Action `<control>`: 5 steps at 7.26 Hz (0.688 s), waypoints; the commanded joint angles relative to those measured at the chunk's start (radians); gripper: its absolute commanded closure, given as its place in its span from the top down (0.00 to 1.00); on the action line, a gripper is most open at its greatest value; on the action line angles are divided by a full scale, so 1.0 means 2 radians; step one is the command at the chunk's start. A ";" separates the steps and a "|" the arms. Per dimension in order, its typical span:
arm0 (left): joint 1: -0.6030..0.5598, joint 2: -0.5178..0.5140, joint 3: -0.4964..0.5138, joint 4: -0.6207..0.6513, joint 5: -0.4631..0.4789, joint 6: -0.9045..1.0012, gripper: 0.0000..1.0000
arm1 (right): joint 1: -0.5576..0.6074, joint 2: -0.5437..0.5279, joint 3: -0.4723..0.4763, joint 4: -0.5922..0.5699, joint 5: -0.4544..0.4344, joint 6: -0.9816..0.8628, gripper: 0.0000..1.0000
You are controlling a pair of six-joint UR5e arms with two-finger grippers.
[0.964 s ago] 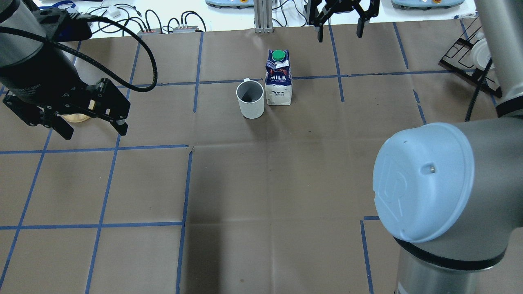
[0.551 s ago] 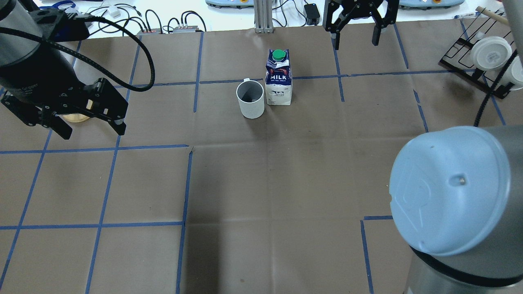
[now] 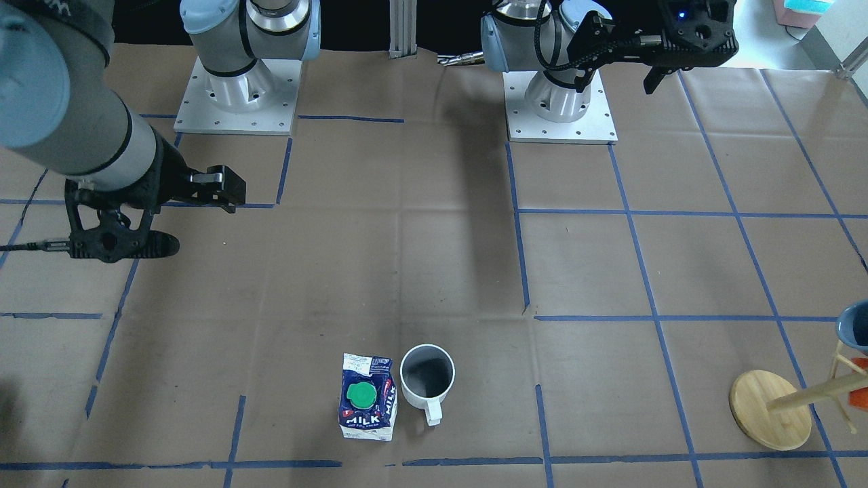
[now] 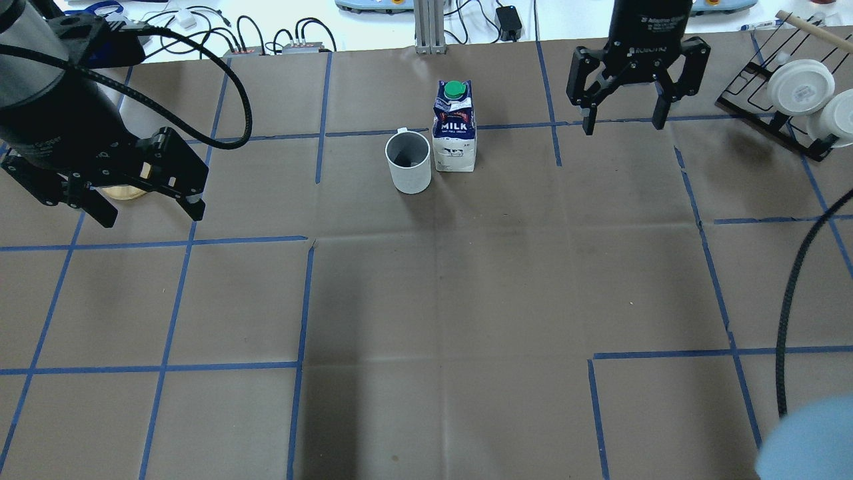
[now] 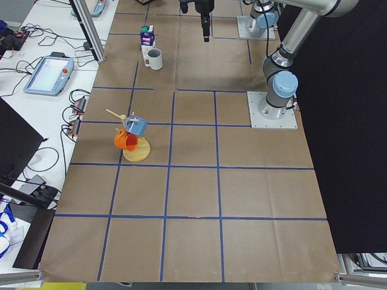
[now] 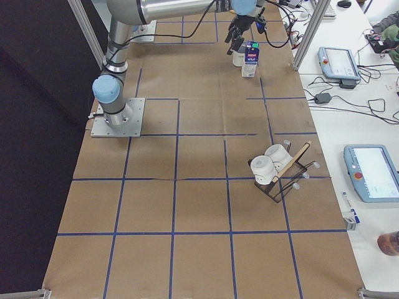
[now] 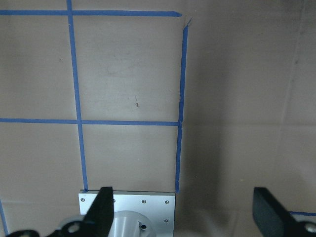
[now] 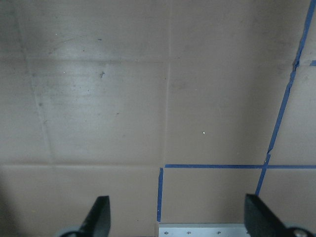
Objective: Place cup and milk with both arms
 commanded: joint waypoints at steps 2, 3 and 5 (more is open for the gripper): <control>0.000 0.000 0.000 0.000 0.000 0.000 1.00 | -0.004 -0.151 0.199 -0.167 0.001 0.016 1.00; 0.000 0.000 0.000 0.000 0.000 0.000 1.00 | -0.003 -0.159 0.197 -0.172 0.001 0.021 1.00; 0.000 0.001 0.000 -0.001 0.000 0.001 1.00 | 0.000 -0.144 0.171 -0.160 0.003 0.072 1.00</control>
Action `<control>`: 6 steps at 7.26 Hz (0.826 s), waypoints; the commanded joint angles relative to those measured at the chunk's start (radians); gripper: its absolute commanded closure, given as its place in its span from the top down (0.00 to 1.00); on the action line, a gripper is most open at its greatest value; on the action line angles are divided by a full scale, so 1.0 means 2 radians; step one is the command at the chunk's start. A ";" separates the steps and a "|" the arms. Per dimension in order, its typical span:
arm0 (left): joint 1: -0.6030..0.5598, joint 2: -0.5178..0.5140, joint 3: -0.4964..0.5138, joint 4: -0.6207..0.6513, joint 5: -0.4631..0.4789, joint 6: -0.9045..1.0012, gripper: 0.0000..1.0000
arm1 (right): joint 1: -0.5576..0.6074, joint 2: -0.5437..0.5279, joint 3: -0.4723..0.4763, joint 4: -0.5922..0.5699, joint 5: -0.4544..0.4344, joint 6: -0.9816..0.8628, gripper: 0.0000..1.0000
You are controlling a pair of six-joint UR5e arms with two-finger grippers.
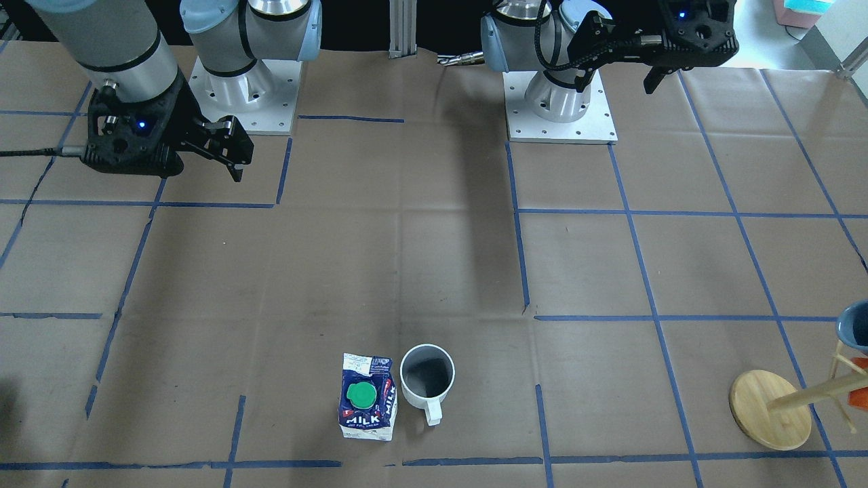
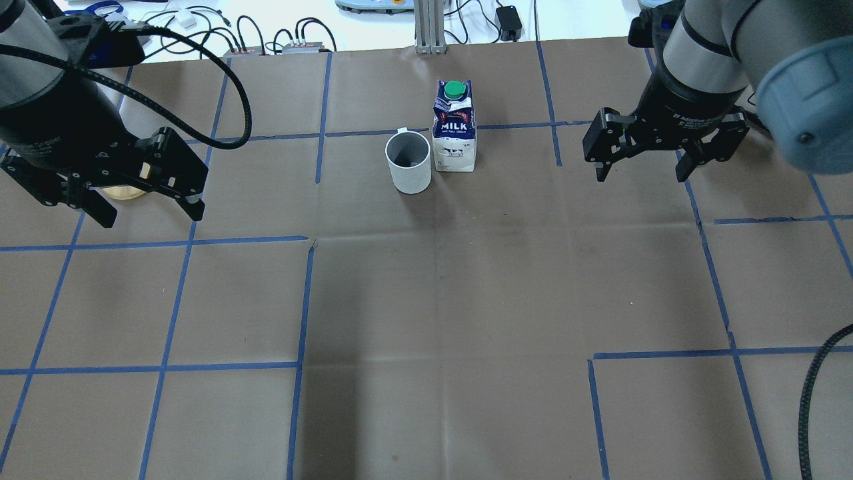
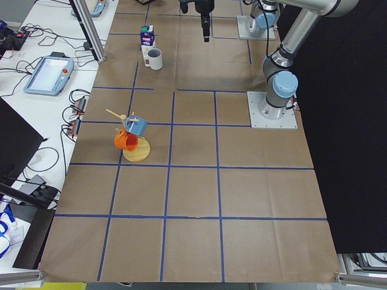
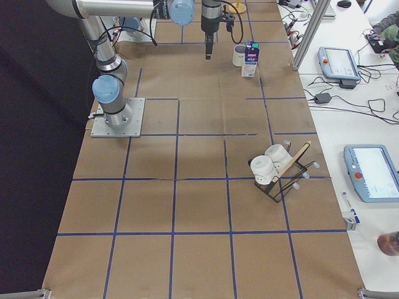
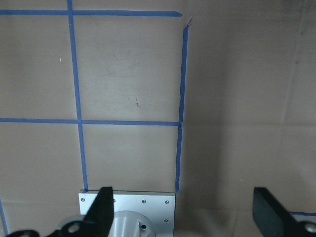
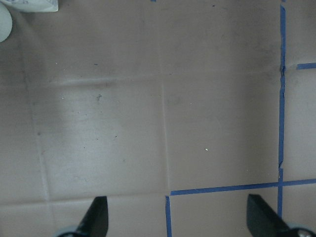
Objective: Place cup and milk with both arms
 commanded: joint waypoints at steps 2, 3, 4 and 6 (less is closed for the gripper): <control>0.000 0.001 0.000 0.000 0.001 0.001 1.00 | 0.001 0.010 -0.011 0.003 -0.001 0.016 1.00; 0.000 0.001 0.000 0.000 0.000 0.001 1.00 | 0.001 0.009 -0.010 0.003 0.000 0.016 1.00; 0.000 0.001 0.000 0.000 0.001 0.001 1.00 | 0.001 0.009 -0.008 0.003 0.000 0.016 1.00; 0.000 0.001 0.000 0.000 0.000 0.001 1.00 | 0.001 0.010 -0.007 0.003 -0.001 0.016 1.00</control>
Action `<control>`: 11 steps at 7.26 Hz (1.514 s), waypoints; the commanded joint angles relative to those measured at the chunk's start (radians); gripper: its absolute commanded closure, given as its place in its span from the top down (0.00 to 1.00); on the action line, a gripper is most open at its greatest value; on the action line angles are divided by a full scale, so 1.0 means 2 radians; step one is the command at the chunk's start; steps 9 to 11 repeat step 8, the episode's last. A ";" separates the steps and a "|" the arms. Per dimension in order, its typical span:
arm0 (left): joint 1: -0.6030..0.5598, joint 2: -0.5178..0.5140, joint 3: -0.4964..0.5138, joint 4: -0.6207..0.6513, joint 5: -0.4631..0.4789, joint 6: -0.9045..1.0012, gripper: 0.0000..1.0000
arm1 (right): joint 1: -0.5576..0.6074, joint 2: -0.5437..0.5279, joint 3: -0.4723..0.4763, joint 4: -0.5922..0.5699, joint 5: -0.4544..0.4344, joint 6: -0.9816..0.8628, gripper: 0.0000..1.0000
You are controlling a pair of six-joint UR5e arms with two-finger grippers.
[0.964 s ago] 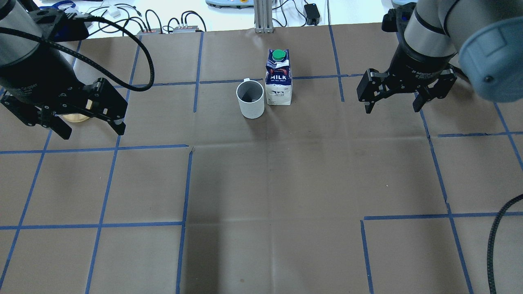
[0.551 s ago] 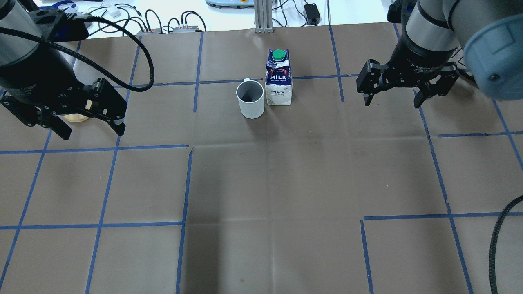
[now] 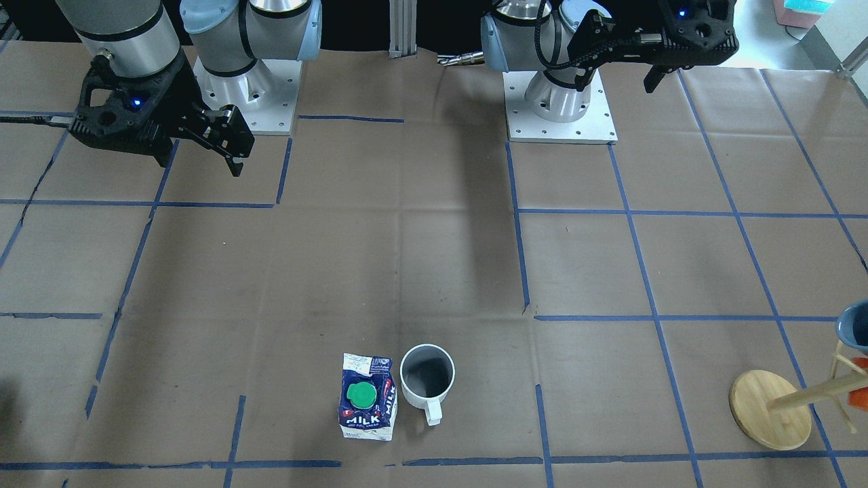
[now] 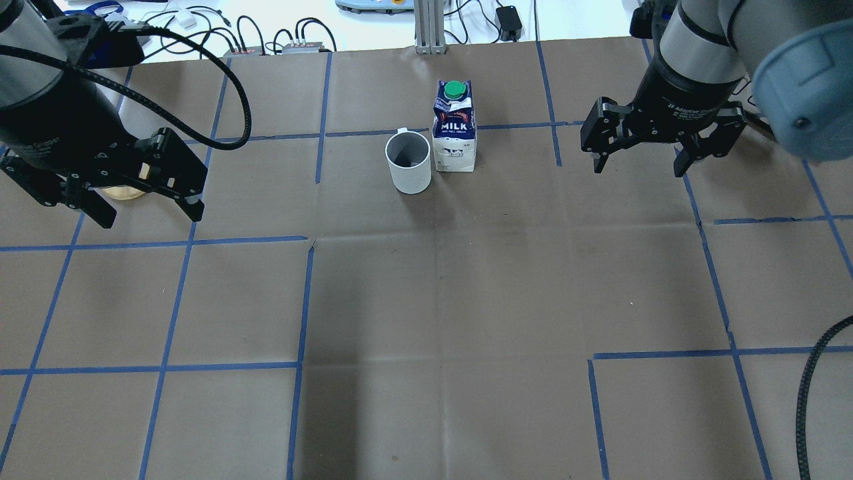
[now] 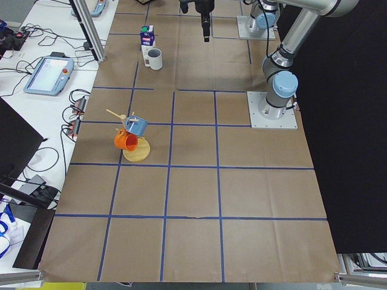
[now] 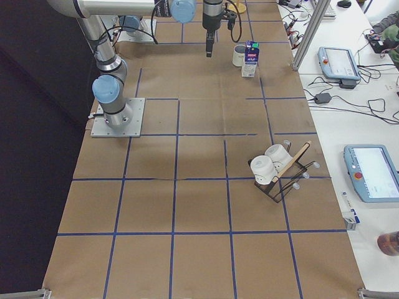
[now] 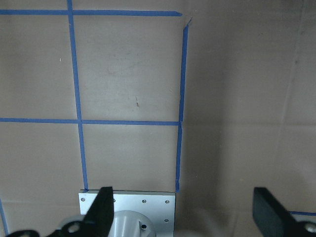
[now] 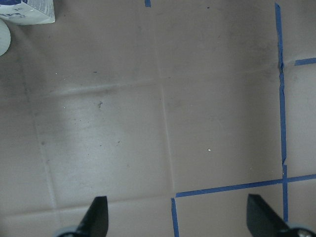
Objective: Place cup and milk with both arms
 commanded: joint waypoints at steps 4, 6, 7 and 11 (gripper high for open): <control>0.000 0.000 0.000 0.000 0.000 0.000 1.00 | -0.002 0.003 0.003 -0.001 -0.001 -0.016 1.00; 0.000 0.000 0.000 0.000 0.000 0.001 1.00 | -0.002 0.002 0.002 -0.001 -0.001 -0.017 1.00; 0.000 0.000 0.000 0.000 0.000 0.001 1.00 | -0.002 0.003 0.002 -0.002 -0.001 -0.017 1.00; 0.000 0.000 0.000 0.000 0.000 0.001 1.00 | -0.002 0.002 0.002 -0.001 -0.001 -0.017 1.00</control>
